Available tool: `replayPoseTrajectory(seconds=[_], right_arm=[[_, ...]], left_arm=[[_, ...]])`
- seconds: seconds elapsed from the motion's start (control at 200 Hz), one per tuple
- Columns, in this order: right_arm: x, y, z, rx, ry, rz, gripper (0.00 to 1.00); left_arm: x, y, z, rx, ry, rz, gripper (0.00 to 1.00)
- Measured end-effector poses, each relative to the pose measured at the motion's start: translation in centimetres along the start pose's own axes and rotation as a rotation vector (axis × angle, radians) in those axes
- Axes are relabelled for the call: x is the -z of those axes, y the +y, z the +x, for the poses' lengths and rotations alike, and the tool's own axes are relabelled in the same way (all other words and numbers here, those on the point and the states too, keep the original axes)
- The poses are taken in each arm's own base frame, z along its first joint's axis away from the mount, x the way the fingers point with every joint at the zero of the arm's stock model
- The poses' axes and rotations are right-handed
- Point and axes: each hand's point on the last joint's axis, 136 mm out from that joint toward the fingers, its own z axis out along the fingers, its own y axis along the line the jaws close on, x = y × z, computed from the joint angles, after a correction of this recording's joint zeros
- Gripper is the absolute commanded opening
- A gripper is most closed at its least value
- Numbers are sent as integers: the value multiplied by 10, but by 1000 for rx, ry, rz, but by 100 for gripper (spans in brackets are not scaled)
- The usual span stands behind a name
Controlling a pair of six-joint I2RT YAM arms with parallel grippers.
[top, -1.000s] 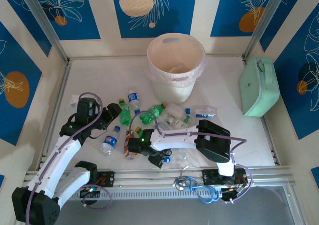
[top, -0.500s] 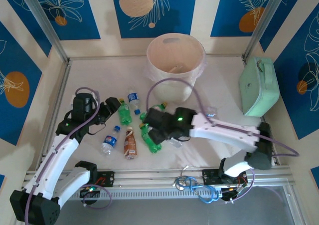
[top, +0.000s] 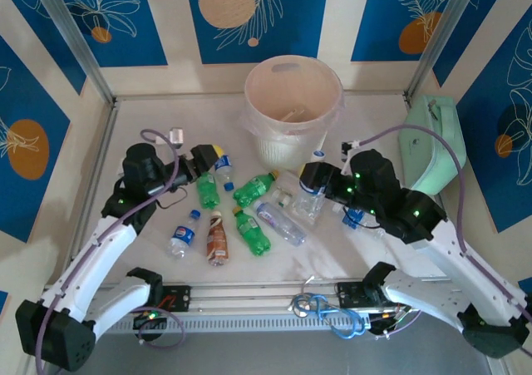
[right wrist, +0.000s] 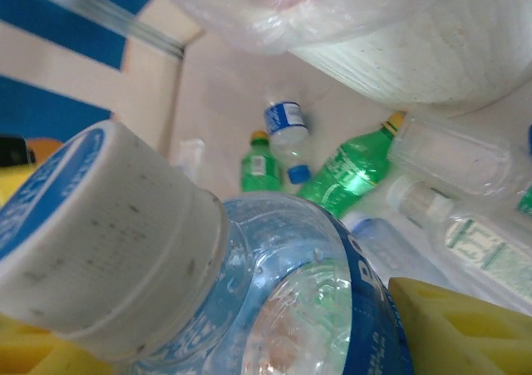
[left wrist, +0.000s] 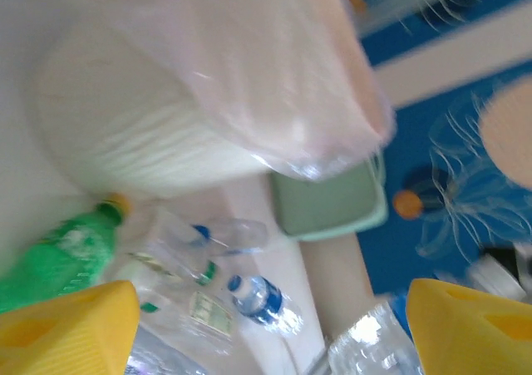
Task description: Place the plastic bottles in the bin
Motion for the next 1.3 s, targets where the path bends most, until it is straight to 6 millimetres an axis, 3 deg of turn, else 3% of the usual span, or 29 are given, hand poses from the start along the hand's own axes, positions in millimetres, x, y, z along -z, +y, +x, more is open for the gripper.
replayPoseTrajectory(seconds=[0.15, 0.205, 0.44, 0.725, 1.045, 1.301], right_arm=[[4, -1, -9, -159, -5, -81, 62], [5, 5, -10, -189, 5, -115, 63], [11, 39, -14, -264, 48, -280, 62], [6, 58, -12, -310, 104, -379, 63], [4, 71, -12, -323, 129, -431, 63], [1, 76, -13, -330, 135, -447, 63]], left_arm=[[-17, -45, 42, -150, 141, 160, 90], [-21, -55, 55, -182, 182, 205, 99], [-27, -87, 82, -278, 251, 355, 100], [-35, -96, 111, -334, 337, 423, 100], [-41, -110, 126, -360, 381, 495, 100], [-50, -115, 135, -346, 436, 525, 90]])
